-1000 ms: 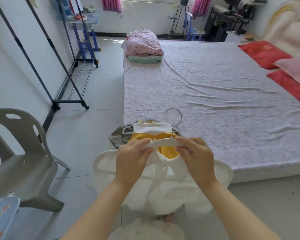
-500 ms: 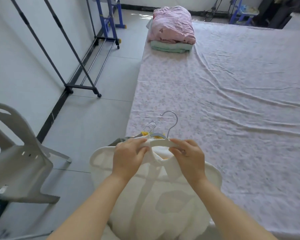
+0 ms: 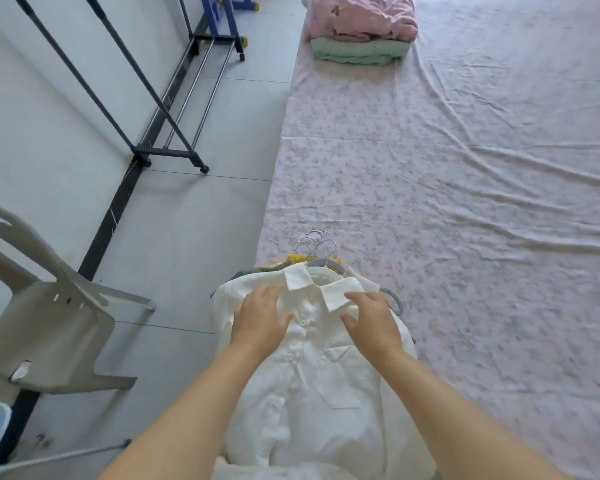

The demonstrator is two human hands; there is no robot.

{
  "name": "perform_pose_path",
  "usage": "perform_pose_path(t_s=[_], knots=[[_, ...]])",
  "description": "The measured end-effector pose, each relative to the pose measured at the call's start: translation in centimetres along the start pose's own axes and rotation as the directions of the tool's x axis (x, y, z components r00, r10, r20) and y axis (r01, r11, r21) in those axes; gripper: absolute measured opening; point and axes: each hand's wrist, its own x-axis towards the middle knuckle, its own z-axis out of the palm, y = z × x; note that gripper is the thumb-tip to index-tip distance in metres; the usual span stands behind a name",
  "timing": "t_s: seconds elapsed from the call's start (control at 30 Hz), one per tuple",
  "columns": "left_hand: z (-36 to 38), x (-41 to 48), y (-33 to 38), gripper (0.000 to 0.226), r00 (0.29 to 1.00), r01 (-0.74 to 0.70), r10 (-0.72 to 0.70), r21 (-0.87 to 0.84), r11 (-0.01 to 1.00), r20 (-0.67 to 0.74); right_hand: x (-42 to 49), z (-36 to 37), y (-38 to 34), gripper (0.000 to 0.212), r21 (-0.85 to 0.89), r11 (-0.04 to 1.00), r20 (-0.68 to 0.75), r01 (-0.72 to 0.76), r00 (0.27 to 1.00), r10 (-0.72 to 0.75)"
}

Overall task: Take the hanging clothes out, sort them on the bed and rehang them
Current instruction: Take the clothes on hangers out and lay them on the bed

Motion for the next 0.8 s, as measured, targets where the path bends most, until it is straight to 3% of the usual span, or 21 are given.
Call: perform_pose_path(t_s=[0.27,0.5,0.67,0.8], knots=[[-0.8,-1.2,0.9,0.054,0.982,-0.118,0.089,0.176,0.977,0.168,-4.6,-0.9,2.3,0.052,-0.117,0.98,0.096,-0.161,0.98,0.173],[-2.0,-2.8,3.3,0.05,0.914,-0.35,0.269,0.258,0.9,0.302,-10.8,-2.8,2.6,0.054,-0.05,0.948,0.013,-0.313,0.949,0.314],[-2.2,-4.5,4.6,0.047,0.782,-0.601,0.467,0.299,0.741,0.413,-17.6,-2.4,1.9,0.052,0.042,0.882,-0.077,-0.47,0.878,0.472],[-2.0,-7.2,5.9,0.047,0.595,-0.802,0.597,0.346,0.487,0.538,-24.8,-0.4,1.1,0.044,0.143,0.785,-0.145,-0.603,0.772,0.62]])
